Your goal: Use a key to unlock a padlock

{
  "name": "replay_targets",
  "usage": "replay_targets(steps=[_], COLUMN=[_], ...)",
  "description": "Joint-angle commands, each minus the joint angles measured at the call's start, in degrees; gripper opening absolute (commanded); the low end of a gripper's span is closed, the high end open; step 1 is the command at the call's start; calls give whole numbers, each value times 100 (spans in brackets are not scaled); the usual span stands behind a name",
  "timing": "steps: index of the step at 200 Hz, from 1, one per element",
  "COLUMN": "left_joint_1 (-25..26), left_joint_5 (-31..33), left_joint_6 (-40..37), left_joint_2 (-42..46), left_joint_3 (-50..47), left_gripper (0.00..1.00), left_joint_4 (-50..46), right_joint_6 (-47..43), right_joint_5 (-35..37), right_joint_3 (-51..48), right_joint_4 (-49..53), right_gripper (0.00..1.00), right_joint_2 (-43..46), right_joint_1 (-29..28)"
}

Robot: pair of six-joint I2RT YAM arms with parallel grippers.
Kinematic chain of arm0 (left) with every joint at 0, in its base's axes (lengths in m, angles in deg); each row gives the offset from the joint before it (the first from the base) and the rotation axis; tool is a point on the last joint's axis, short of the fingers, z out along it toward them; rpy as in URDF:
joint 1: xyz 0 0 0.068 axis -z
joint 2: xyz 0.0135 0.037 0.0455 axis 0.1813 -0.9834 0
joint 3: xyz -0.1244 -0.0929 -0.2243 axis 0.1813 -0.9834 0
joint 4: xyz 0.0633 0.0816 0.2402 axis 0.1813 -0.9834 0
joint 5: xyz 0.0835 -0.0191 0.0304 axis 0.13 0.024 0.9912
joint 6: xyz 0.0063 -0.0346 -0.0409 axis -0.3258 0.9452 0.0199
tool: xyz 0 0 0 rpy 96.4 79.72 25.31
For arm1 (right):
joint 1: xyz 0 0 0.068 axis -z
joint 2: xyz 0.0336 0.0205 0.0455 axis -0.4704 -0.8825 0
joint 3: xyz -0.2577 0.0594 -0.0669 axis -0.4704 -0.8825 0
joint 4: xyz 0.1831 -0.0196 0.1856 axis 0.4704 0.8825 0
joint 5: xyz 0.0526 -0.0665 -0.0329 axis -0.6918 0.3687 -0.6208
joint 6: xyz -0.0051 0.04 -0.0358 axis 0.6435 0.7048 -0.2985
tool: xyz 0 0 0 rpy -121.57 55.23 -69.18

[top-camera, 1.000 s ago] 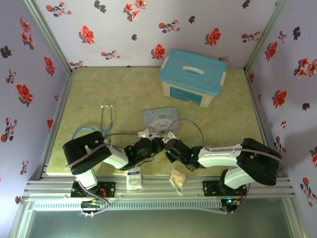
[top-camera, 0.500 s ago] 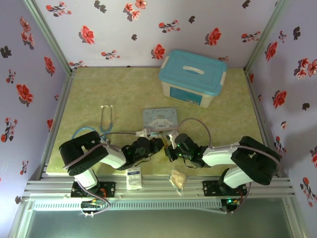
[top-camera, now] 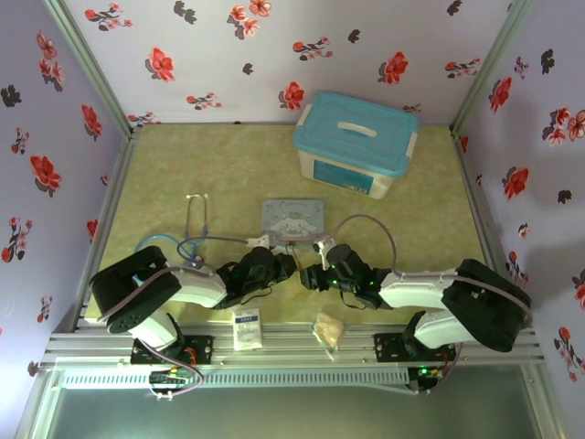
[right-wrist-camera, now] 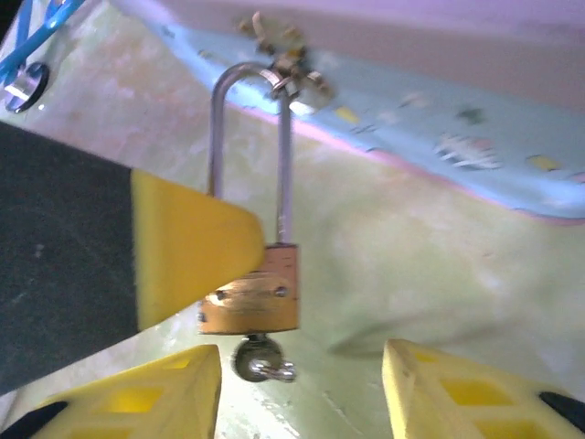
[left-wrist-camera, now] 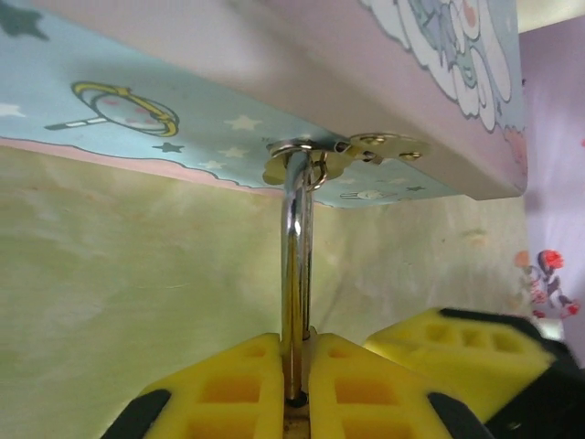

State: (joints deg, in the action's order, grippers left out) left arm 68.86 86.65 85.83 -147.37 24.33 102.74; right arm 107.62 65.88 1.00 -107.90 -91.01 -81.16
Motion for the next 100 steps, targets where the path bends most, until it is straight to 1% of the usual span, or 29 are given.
replay_targets(steps=[1, 29, 40, 51, 69, 89, 100], left_joint_1=[-131, -435, -526, -550, -547, -550, -550], left_joint_5=[-33, -354, -566, -644, -653, -584, -517], left_joint_6=[-637, -833, -1016, -1224, -1492, -1643, -1704], left_joint_2=[307, 338, 267, 208, 154, 163, 188], left_joint_3=[282, 261, 389, 568, 809, 923, 972], left_gripper=[10, 11, 11, 12, 12, 13, 15], left_joint_4=[-1242, -1447, -1684, -2065, -2664, -3059, -3212], right_joint_6=[140, 204, 287, 374, 404, 441, 472], right_joint_5=[588, 766, 1024, 1362, 1716, 1791, 1788], right_joint_3=[131, 249, 305, 422, 642, 784, 794], right_joint_4=[609, 651, 772, 1007, 1341, 1465, 1451], right_gripper=[51, 53, 54, 54, 54, 53, 53], right_joint_2=[154, 109, 91, 77, 1, -88, -136], right_joint_1=[74, 80, 81, 93, 111, 108, 114])
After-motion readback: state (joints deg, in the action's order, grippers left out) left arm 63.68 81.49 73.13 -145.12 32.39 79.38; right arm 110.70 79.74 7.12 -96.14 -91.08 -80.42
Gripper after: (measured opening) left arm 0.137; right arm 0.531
